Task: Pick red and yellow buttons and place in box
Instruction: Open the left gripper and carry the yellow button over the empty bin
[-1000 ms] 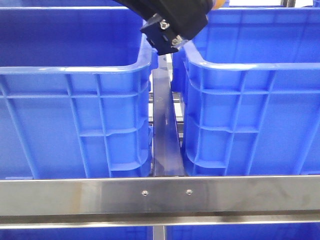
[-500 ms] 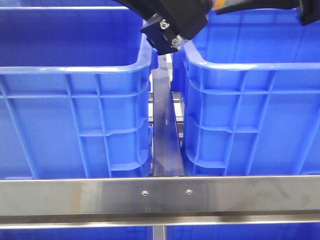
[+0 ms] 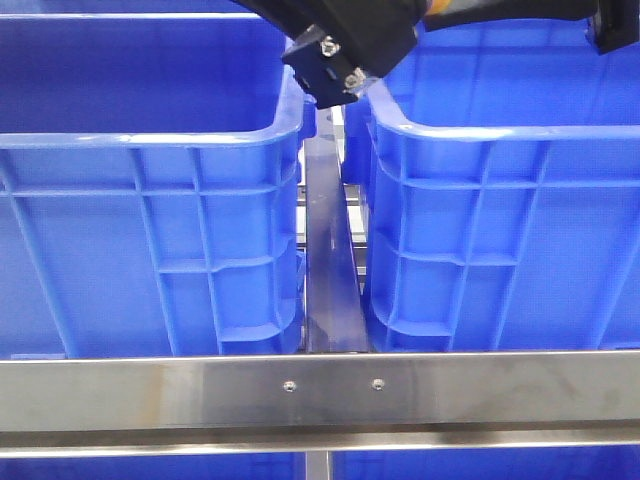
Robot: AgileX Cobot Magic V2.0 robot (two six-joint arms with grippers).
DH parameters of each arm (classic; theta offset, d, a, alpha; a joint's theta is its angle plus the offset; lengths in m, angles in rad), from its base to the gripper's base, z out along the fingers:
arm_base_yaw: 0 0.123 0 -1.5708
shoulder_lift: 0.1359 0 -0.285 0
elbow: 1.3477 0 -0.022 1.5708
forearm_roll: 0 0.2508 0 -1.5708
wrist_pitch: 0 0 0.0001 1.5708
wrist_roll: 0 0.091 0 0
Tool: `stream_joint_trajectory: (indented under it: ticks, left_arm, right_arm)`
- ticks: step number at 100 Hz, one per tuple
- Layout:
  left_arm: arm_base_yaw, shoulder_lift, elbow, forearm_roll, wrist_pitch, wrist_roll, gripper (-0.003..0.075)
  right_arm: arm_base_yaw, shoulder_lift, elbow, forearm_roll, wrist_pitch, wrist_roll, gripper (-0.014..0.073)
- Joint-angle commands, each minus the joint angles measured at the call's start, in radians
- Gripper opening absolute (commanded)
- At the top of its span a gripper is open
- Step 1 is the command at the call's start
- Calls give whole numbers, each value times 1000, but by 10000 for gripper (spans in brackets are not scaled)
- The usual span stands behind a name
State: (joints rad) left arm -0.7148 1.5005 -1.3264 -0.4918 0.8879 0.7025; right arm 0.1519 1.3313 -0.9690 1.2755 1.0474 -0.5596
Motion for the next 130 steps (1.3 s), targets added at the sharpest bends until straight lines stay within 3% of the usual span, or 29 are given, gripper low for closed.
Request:
stream_joint_trajectory:
  ticks: [1, 22, 37, 44, 51, 63, 69, 84, 103, 130]
  left_arm:
    - [-8, -43, -26, -43, -44, -1, 112]
    - [-8, -43, -26, -43, -44, -1, 112]
    - [-8, -43, -26, -43, -59, -1, 115]
    - [-8, -43, -26, -41, -56, -1, 159]
    - [-8, -43, -26, -40, -52, -1, 282]
    - [-8, -43, -26, -40, -66, -1, 621]
    - [-8, -43, -26, -40, -71, -1, 722]
    - [-8, -43, -26, -37, -61, -1, 649]
    - [-4, -54, -64, -28, 36, -3, 641]
    - [-4, -115, -97, 21, 9, -10, 641]
  right_arm:
    - [2, -21, -35, 69, 55, -16, 448]
    - [2, -21, -35, 69, 55, -16, 253]
    - [2, -21, -35, 69, 55, -16, 245]
    - [2, -21, -35, 69, 55, -16, 245]
    - [2, -21, -35, 69, 55, -16, 245]
    - [2, -21, -35, 69, 55, -16, 245]
    - [2, -21, -35, 69, 55, -16, 245]
    - [2, -21, -35, 71, 54, -16, 245]
    - [-20, -21, -42, 85, 44, -16, 245]
    - [-170, -21, -111, 63, 88, -16, 245]
